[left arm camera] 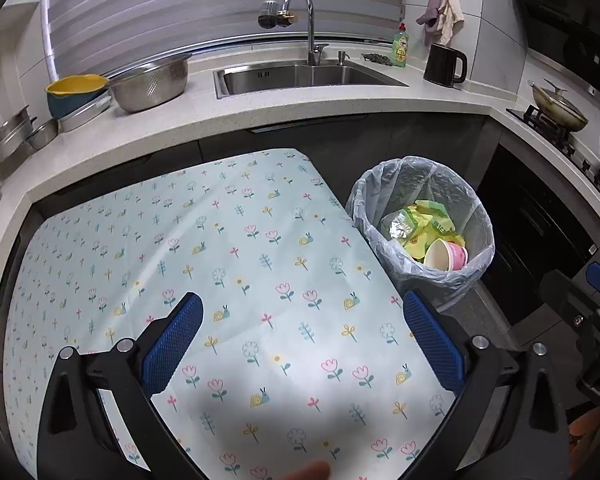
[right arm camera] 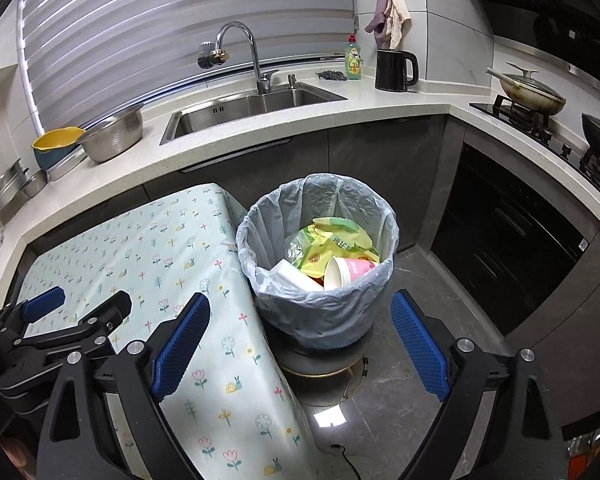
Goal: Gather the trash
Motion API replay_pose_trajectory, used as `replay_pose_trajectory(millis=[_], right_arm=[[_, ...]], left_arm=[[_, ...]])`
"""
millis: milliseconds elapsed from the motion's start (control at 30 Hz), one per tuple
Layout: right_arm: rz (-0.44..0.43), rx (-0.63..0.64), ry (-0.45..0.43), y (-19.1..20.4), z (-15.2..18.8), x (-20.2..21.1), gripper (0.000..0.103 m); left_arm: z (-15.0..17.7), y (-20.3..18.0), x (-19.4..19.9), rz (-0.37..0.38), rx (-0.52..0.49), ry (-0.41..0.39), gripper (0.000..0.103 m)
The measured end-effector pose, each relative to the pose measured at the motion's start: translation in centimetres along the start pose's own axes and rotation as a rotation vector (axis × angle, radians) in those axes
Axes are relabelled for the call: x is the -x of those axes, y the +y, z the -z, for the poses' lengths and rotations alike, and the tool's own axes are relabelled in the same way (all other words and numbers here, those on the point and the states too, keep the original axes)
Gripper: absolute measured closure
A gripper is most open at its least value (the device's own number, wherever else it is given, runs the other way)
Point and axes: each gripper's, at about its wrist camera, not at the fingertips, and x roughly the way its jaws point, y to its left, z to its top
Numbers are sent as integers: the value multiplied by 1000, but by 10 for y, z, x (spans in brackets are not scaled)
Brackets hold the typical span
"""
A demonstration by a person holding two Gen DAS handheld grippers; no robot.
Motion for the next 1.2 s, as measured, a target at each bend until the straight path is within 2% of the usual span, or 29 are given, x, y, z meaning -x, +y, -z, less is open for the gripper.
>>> replay_pose_trajectory(millis=[100, 200, 633, 1200], right_arm=[[13, 13, 4, 2, 4, 1, 12], [6, 12, 19, 2, 8, 0, 7], [6, 65, 29, 8, 17, -5, 7], [9, 57, 33, 1, 23, -7, 7]], left_arm=[[5, 2, 2, -1, 12, 6, 7], [9, 3, 3, -6, 20, 14, 7], [19, -1, 6, -46, 16, 16, 7], [23, -10, 5, -68, 9, 27, 7]])
